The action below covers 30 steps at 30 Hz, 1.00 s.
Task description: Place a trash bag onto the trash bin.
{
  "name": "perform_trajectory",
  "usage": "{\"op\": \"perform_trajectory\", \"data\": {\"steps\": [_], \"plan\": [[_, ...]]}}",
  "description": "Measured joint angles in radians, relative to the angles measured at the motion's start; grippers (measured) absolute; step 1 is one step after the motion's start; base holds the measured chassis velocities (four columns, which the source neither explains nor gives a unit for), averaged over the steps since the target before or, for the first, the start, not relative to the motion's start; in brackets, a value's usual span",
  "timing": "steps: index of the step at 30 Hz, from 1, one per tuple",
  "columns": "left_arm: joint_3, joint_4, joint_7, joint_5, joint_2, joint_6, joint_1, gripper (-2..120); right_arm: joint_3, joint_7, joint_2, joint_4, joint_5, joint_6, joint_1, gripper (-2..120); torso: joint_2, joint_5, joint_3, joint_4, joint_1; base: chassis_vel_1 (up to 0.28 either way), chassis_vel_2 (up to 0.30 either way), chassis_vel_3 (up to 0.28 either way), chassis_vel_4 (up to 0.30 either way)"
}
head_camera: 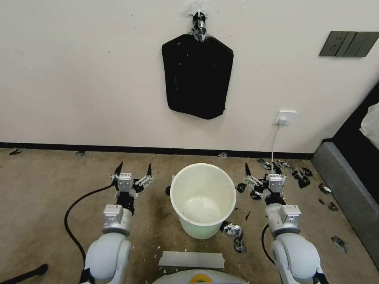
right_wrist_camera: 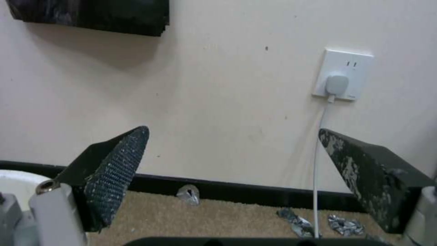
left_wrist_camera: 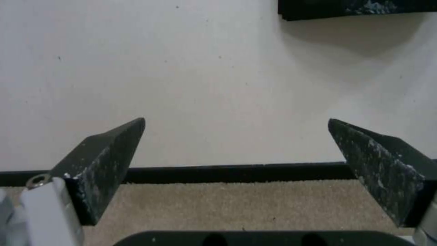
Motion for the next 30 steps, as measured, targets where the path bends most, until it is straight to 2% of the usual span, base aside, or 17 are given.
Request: {"op": "perform_trajectory", "data": {"steps": [22, 24, 28, 29, 30], "plan": [[-0.006, 0.0, 0.004, -0.004, -0.001, -0.002, 0.003, 100, 0.0, 0.001, -0.007, 0.0, 0.002, -0.001, 0.0, 100, 0.0, 0.0, 0.0, 0.0, 0.0, 0.0, 0.0, 0.0, 0.0], [-0.023, -0.002, 0.019, -0.018, -0.007, -0.009, 0.01, 100, -0.004, 0.004, -0.024, 0.006, 0.012, -0.006, 0.001, 100, 0.0, 0.0002, 0.0, -0.0003, 0.0, 0.0, 0.0, 0.0, 0.0], [-0.172, -0.017, 0.13, -0.125, -0.055, -0.082, 0.081, 100, -0.024, 0.04, -0.168, 0.059, 0.089, -0.049, 0.007, 100, 0.0, 0.0002, 0.0, 0.0, 0.0, 0.0, 0.0, 0.0, 0.0], [-0.172, -0.017, 0.13, -0.125, -0.055, -0.082, 0.081, 100, -0.024, 0.04, -0.168, 0.059, 0.089, -0.049, 0.007, 100, 0.0, 0.0002, 0.0, 0.0, 0.0, 0.0, 0.0, 0.0, 0.0], [-0.22, -0.022, 0.166, -0.159, -0.07, -0.105, 0.104, 100, -0.032, 0.053, -0.218, 0.078, 0.116, -0.065, 0.01, 100, 0.0, 0.0001, 0.0, 0.0, 0.0, 0.0, 0.0, 0.0, 0.0]]}}
